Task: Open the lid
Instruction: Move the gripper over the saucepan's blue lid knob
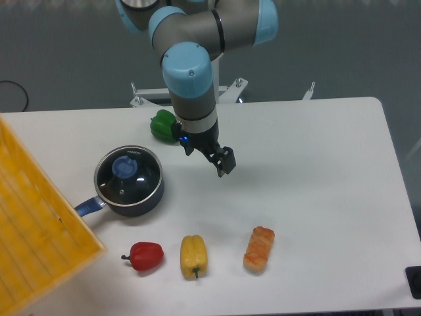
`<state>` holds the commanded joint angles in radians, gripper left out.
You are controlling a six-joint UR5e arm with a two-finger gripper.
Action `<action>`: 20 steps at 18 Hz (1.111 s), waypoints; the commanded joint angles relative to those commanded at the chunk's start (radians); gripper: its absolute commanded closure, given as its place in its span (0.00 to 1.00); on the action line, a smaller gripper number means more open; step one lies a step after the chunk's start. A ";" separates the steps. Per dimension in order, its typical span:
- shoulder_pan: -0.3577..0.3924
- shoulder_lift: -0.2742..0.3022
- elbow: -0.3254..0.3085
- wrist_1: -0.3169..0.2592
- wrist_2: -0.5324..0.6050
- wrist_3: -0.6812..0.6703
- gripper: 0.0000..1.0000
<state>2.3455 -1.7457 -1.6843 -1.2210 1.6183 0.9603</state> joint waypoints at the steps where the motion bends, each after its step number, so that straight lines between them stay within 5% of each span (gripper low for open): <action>1: -0.011 0.000 0.000 -0.003 0.000 -0.005 0.00; 10: -0.113 0.000 0.008 -0.078 -0.008 -0.078 0.00; 20: -0.164 0.003 0.014 -0.086 -0.026 -0.127 0.00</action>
<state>2.1814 -1.7426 -1.6705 -1.3070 1.5923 0.8331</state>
